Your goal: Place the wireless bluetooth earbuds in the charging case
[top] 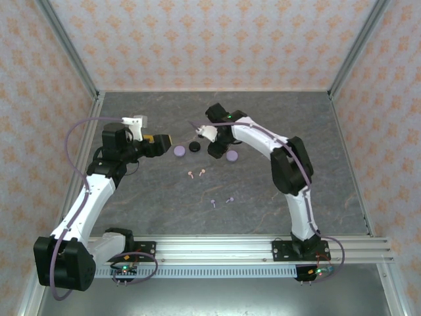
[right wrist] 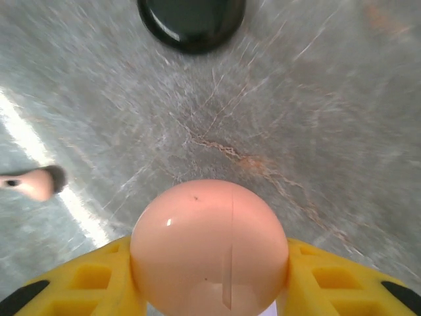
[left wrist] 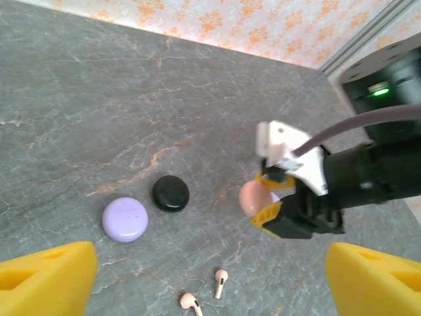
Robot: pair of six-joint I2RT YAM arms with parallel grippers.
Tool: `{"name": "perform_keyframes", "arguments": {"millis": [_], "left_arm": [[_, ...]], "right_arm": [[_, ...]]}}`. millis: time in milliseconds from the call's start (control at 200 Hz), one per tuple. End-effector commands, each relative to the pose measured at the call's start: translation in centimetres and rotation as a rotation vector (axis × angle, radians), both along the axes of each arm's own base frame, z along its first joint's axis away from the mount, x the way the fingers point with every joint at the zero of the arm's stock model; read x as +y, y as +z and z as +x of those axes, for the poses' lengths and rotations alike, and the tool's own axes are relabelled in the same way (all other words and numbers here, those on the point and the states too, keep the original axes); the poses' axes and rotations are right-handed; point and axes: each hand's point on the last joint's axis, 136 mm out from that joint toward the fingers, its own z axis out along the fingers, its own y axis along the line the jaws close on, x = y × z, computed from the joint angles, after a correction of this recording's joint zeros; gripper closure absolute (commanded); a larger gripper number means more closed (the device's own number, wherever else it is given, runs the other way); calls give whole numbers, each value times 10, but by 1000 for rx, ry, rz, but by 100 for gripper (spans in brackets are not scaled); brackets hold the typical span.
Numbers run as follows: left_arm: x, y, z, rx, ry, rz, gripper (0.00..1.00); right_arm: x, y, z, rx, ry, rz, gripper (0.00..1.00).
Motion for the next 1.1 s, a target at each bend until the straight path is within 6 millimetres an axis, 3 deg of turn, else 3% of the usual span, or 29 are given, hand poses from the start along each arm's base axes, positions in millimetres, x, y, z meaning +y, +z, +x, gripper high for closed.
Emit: {"name": "perform_keyframes", "arguments": {"millis": [0,280,495,741,1096], "left_arm": [[-7,27,-4,-51,-36,-60,11],[-29,78,-15,-124,-147,-204,12],[-46,117,-27,-181,-230,-295,16],[-79,131,-41,-195,-353,-284,25],[-100,116,-32,-146,-392,-271,41]], "right_arm": [[10,74,3,-159,-20,182,56],[17,166,-26,-475,58,328,58],[29,211,-48,-671,151,339,59],[47,227,-70,-732,269,378,59],[53,236,-84,-732,311,435,59]]}}
